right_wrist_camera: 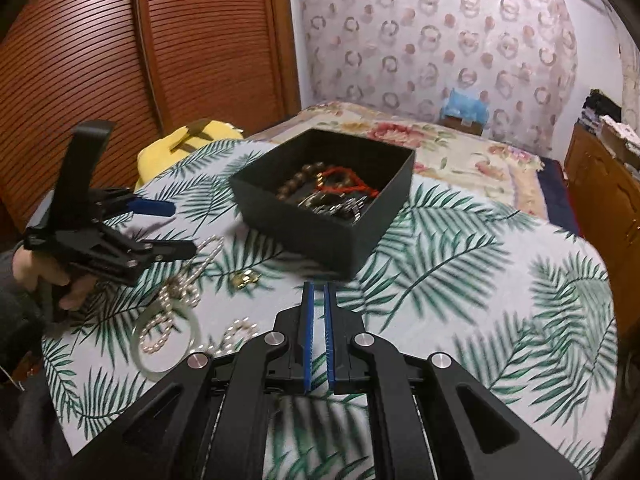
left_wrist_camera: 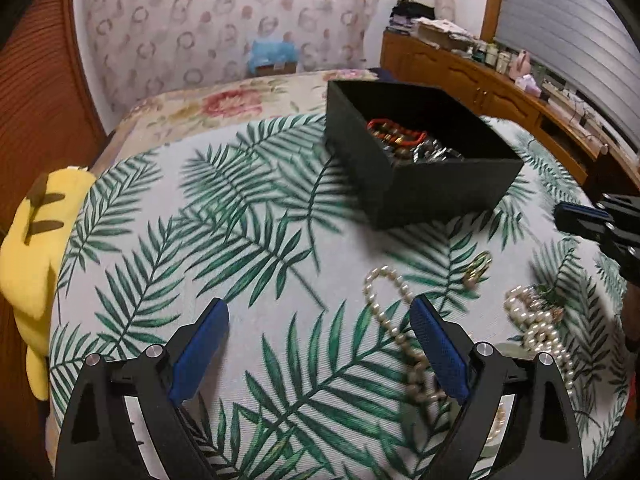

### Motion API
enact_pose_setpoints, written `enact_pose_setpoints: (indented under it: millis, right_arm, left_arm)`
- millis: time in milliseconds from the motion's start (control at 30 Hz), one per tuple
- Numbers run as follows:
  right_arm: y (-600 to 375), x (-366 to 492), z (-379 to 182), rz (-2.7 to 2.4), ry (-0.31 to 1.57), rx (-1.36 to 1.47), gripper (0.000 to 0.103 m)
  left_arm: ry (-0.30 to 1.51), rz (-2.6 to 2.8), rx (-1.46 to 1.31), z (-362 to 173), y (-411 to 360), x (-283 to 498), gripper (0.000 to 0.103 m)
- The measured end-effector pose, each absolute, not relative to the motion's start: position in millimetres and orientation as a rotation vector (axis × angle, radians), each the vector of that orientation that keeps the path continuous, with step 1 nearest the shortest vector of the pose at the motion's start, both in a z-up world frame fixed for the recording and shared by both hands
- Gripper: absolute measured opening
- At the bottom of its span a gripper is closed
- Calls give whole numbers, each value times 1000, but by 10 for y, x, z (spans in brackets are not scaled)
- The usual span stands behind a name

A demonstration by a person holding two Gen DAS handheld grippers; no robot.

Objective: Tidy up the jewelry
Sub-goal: 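Move both open tools back over the remaining jewelry pile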

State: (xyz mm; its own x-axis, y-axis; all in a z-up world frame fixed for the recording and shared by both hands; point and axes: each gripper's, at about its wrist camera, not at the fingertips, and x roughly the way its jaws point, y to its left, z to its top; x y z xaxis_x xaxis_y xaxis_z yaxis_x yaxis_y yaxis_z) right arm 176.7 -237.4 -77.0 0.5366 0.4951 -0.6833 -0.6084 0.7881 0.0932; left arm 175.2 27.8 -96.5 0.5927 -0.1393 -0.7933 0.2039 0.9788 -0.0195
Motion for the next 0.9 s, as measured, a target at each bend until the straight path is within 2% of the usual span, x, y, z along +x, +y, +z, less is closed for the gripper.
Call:
enact_pose_setpoints:
  millis: [367, 500, 633, 700, 833, 900]
  right_arm:
    - [-2292, 1650, -797, 673, 761, -164, 6]
    - [-2322, 1581, -822, 668, 765, -156, 6]
    - [-2358, 1527, -856, 661, 774, -150, 6]
    - [-2378, 1487, -858, 660, 775, -145, 6]
    - [-2400, 1409, -847, 664, 773, -137, 6]
    - [-2408, 1372, -857, 667, 775, -134, 6]
  left_arm:
    - [928, -180, 125, -1001, 226, 1821, 87]
    - [928, -178, 108, -952, 213, 1839, 62]
    - [926, -197, 113, -929, 173, 1823, 46]
    - [921, -215, 125, -919, 134, 1812, 35]
    - [918, -231, 129, -917, 81, 1797, 24]
    - [916, -243, 132, -915, 42, 1791, 15]
